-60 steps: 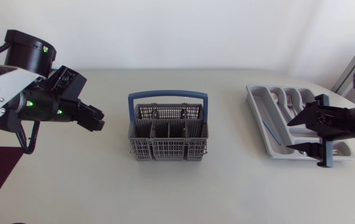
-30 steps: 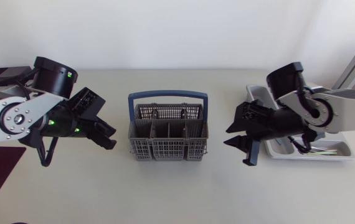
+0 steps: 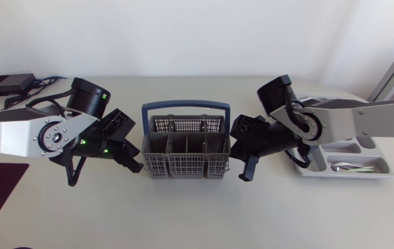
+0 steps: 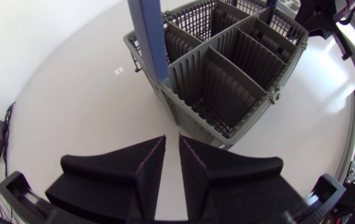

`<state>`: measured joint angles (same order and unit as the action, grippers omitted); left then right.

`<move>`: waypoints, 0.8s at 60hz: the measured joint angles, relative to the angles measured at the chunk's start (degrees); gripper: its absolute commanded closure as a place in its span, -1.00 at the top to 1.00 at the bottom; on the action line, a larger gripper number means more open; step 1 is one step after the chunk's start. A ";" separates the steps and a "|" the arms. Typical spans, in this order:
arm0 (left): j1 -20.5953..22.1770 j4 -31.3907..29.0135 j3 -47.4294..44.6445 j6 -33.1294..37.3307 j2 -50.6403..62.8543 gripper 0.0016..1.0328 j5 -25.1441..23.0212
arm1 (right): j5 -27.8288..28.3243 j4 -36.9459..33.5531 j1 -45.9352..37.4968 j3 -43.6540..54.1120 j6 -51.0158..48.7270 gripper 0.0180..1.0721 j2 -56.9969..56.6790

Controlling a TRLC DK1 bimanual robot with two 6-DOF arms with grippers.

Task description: Sort the cutlery from the basket into the organizer compartments.

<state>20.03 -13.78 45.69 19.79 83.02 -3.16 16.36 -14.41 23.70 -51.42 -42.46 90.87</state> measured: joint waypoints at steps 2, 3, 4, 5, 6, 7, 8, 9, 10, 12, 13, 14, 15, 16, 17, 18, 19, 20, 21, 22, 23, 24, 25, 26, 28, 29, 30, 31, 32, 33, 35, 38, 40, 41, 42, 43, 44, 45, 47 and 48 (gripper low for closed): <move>0.04 0.02 0.00 0.00 0.26 -0.70 -0.02 | -0.17 0.11 0.17 -0.13 0.20 -0.88 0.26; 0.04 0.04 0.00 0.00 0.33 -0.70 -0.02 | -0.26 0.11 0.24 -0.20 0.33 -0.88 0.35; 0.04 0.04 0.00 0.00 0.46 -0.70 -0.02 | -0.37 0.09 0.26 -0.24 0.37 -0.88 0.44; 0.04 0.04 0.00 0.00 0.52 -0.70 -0.04 | -0.48 0.11 0.33 -0.28 0.50 -0.88 0.57; 0.04 0.13 0.00 0.00 0.57 -0.70 -0.02 | -0.68 0.11 0.42 -0.31 0.52 -0.88 0.63; 0.04 0.24 0.00 0.00 0.63 -0.70 -0.02 | -0.94 0.13 0.50 -0.35 0.52 -0.88 0.70; 0.04 0.35 0.00 0.00 0.70 -0.70 -0.02 | -1.27 0.24 0.61 -0.35 0.55 -0.88 0.76; 0.04 0.42 0.02 0.00 0.76 -0.70 -0.02 | -1.38 0.37 0.66 -0.35 0.55 -0.88 0.81; 0.04 0.42 0.09 0.00 0.85 -0.70 -0.04 | -1.51 0.52 0.74 -0.35 0.55 -0.88 0.87; 0.04 0.50 0.13 -0.02 1.01 -0.70 -0.04 | -1.70 0.76 0.87 -0.35 0.57 -0.88 0.96; 0.07 0.50 0.17 -0.02 1.05 -0.70 -0.07 | -1.90 0.81 0.90 -0.35 0.57 -0.88 1.03; 0.11 0.50 0.17 -0.02 1.14 -0.70 -0.09 | -2.10 0.98 0.92 -0.35 0.57 -0.88 1.07; 0.17 0.52 0.17 -0.02 1.20 -0.70 -0.15 | -2.32 1.03 0.94 -0.35 0.66 -0.88 1.09; 0.28 0.52 0.22 -0.02 1.29 -0.70 -0.28 | -2.54 1.18 0.96 -0.35 0.70 -0.88 1.14; 0.35 0.57 0.22 -0.04 1.33 -0.70 -0.33 | -2.73 1.20 0.96 -0.35 0.72 -0.88 1.20; 0.44 0.61 0.22 -0.04 1.38 -0.70 -0.50 | -2.78 1.29 0.96 -0.35 0.72 -0.88 1.20; 0.52 0.63 0.22 -0.04 1.38 -0.70 -0.68 | -2.80 1.38 0.96 -0.35 0.72 -0.88 1.25; 0.68 0.61 0.22 -0.04 1.38 -0.70 -0.90 | -2.91 1.40 0.96 -0.37 0.72 -0.88 1.31; 0.76 0.61 0.22 -0.04 1.38 -0.70 -0.92 | -2.99 1.44 0.96 -0.37 0.72 -0.88 1.31; 0.83 0.59 0.22 -0.07 1.38 -0.70 -0.98 | -3.08 1.44 0.96 -0.39 0.74 -0.88 1.31; 0.90 0.59 0.24 -0.07 1.38 -0.70 -1.09 | -3.17 1.44 0.96 -0.39 0.74 -0.88 1.33; 0.94 0.59 0.28 -0.07 1.38 -0.70 -1.16 | -3.19 1.44 0.94 -0.39 0.74 -0.88 1.33; 1.01 0.59 0.33 -0.09 1.40 -0.70 -1.16 | -3.23 1.44 0.94 -0.39 0.74 -0.88 1.33; 1.03 0.59 0.33 -0.11 1.40 -0.70 -1.14 | -3.34 1.44 0.94 -0.39 0.74 -0.88 1.33; 1.07 0.59 0.33 -0.24 1.40 -0.70 -1.14 | -3.61 1.44 0.94 -0.39 0.74 -0.88 1.33; 1.14 0.59 0.33 -0.24 1.40 -0.70 -1.16 | -3.65 1.44 0.94 -0.39 0.74 -0.88 1.33; 1.16 0.59 0.35 -0.26 1.40 -0.70 -1.14 | -3.67 1.46 0.94 -0.39 0.74 -0.88 1.33; 1.16 0.59 0.37 -0.26 1.40 -0.70 -1.16 | -3.80 1.46 0.94 -0.39 0.74 -0.88 1.33; 1.16 0.59 0.37 -0.24 1.40 -0.70 -1.18 | -3.85 1.46 0.94 -0.39 0.74 -0.88 1.33; 1.18 0.59 0.39 -0.26 1.40 -0.70 -1.22 | -3.98 1.46 0.94 -0.39 0.74 -0.88 1.36; 1.20 0.59 0.42 -0.24 1.40 -0.70 -1.33 | -4.24 1.46 0.94 -0.39 0.74 -0.88 1.36; 1.20 0.61 0.44 -0.26 1.40 -0.70 -1.36 | -4.50 1.49 0.96 -0.39 0.74 -0.88 1.36; 1.05 0.61 0.44 -0.24 1.40 -0.70 -1.38 | -4.72 1.51 0.96 -0.39 0.74 -0.87 1.36; 0.92 0.61 0.44 -0.24 1.40 -0.69 -1.42 | -4.94 1.53 0.96 -0.39 0.74 -0.87 1.36; 0.72 0.61 0.44 -0.24 1.40 -0.69 -1.55 | -5.29 1.57 0.96 -0.39 0.76 -0.85 1.36; 0.42 0.61 0.44 -0.24 1.40 -0.69 -1.66 | -5.57 1.62 0.96 -0.39 0.74 -0.82 1.36; 0.13 0.61 0.44 -0.24 1.40 -0.69 -1.79 | -5.90 1.62 0.96 -0.37 0.74 -0.79 1.36; -0.20 0.59 0.44 -0.24 1.40 -0.69 -1.86 | -6.10 1.62 0.96 -0.35 0.74 -0.74 1.36; -1.05 0.59 0.44 -0.24 1.40 -0.69 -2.01 | -6.54 1.64 0.94 -0.22 0.72 -0.64 1.36; -1.66 0.59 0.44 -0.24 1.36 -0.69 -2.01 | -6.91 1.68 0.94 -0.15 0.72 -0.56 1.36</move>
<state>18.37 -13.19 46.13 19.55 84.38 -5.17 9.45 -12.73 24.64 -51.57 -41.74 92.23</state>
